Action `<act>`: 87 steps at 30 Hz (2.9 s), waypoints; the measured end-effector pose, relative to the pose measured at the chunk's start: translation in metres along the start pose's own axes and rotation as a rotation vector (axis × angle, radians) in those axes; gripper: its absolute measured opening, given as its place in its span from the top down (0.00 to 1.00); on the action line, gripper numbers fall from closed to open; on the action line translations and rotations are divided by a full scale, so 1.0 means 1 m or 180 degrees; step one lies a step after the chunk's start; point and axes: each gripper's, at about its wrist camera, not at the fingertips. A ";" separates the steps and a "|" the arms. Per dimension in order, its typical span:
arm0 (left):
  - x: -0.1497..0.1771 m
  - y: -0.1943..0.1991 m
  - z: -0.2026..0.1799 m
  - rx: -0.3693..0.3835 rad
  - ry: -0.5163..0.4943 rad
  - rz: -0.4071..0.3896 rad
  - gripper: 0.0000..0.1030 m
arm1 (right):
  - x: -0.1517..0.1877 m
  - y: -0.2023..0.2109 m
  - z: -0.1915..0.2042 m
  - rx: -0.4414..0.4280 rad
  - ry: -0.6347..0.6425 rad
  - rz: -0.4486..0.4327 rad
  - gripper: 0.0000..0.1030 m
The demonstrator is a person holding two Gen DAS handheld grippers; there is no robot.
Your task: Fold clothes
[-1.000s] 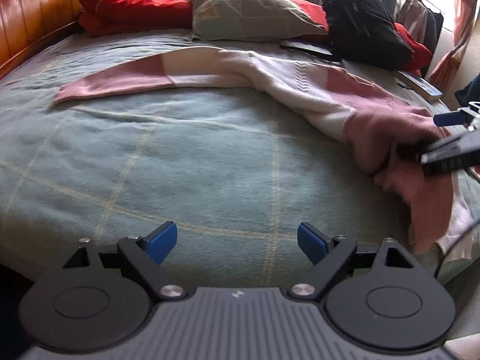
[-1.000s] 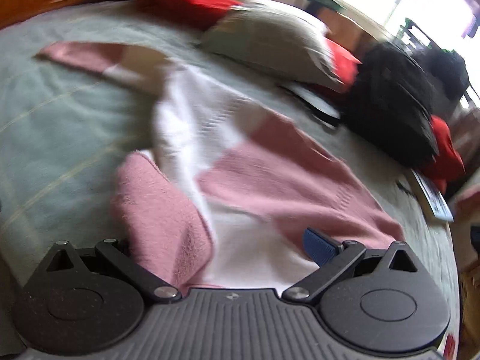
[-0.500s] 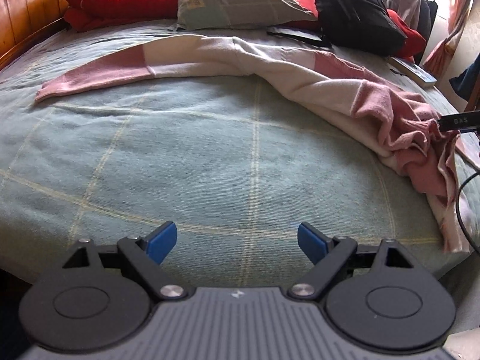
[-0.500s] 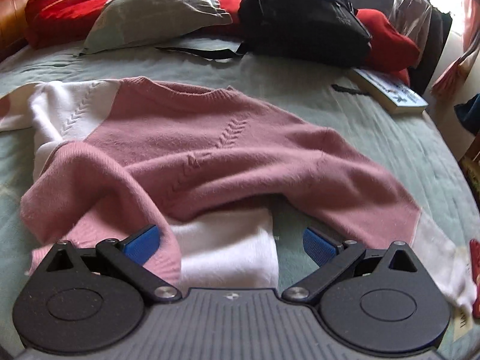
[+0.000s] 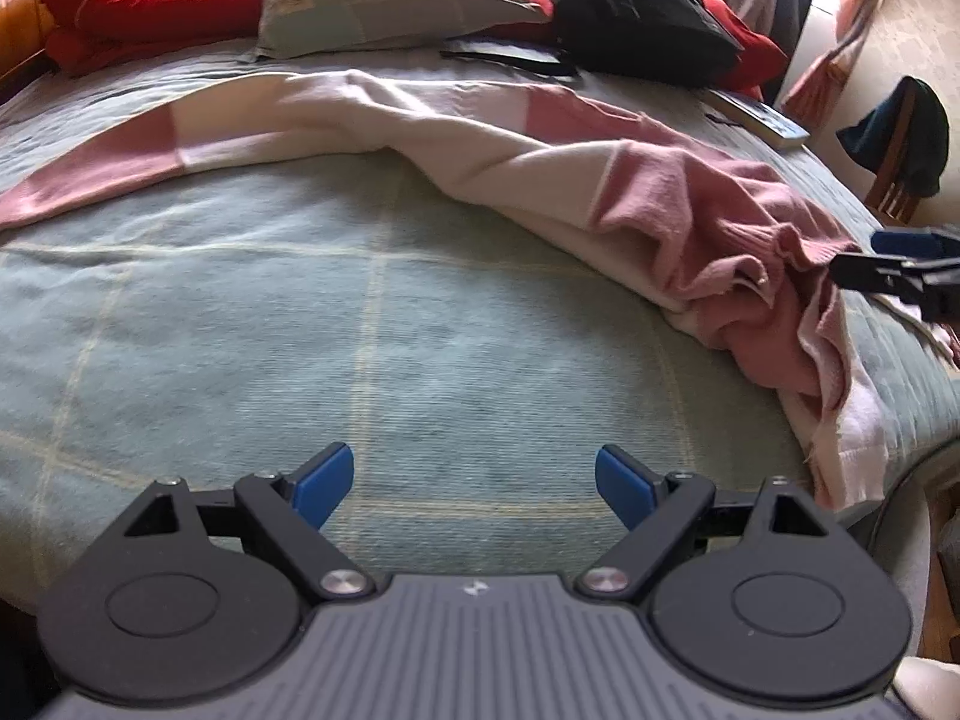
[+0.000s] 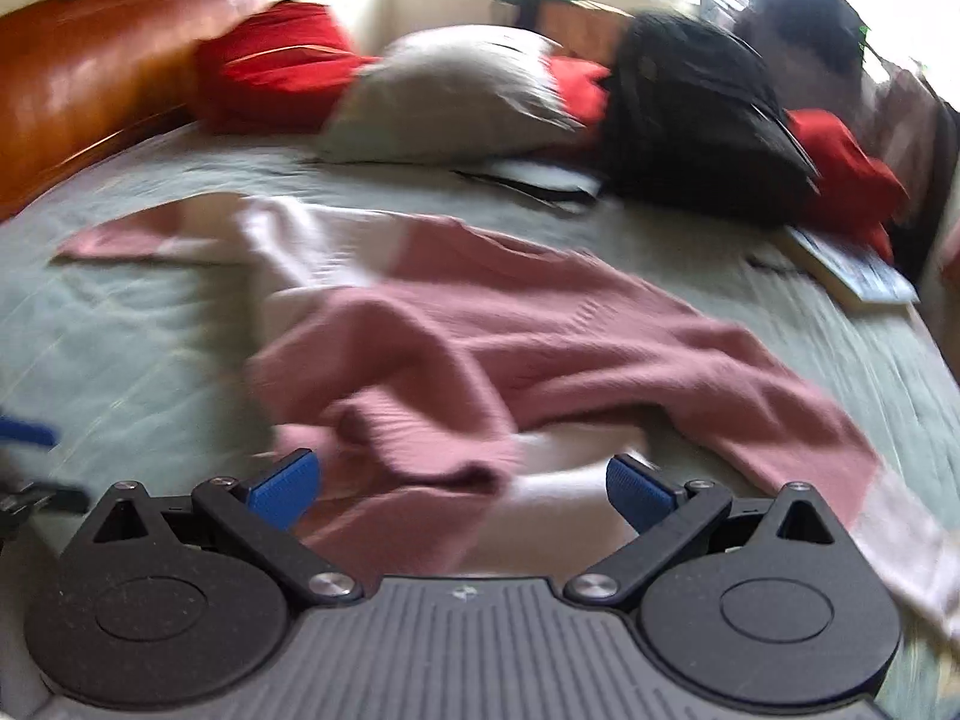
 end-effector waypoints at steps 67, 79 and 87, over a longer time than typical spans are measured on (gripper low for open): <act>-0.074 -0.054 -0.050 0.2290 0.0465 -0.1105 0.06 | 0.044 0.002 -0.003 0.0195 0.0117 0.0038 0.00; -0.068 0.038 0.038 0.2199 0.0743 -0.1337 0.05 | 0.035 0.017 0.012 0.0192 0.0137 -0.0079 0.00; -0.040 0.054 0.092 0.1964 0.1062 -0.1222 0.05 | 0.032 0.017 0.019 0.0187 0.0180 -0.0049 0.00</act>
Point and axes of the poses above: each gripper's, at about its wrist camera, not at the fingertips, and y roughly against the way its jaws point, z to its left, x to its underside, and after that the axes turned 10 degrees about y, right-handed
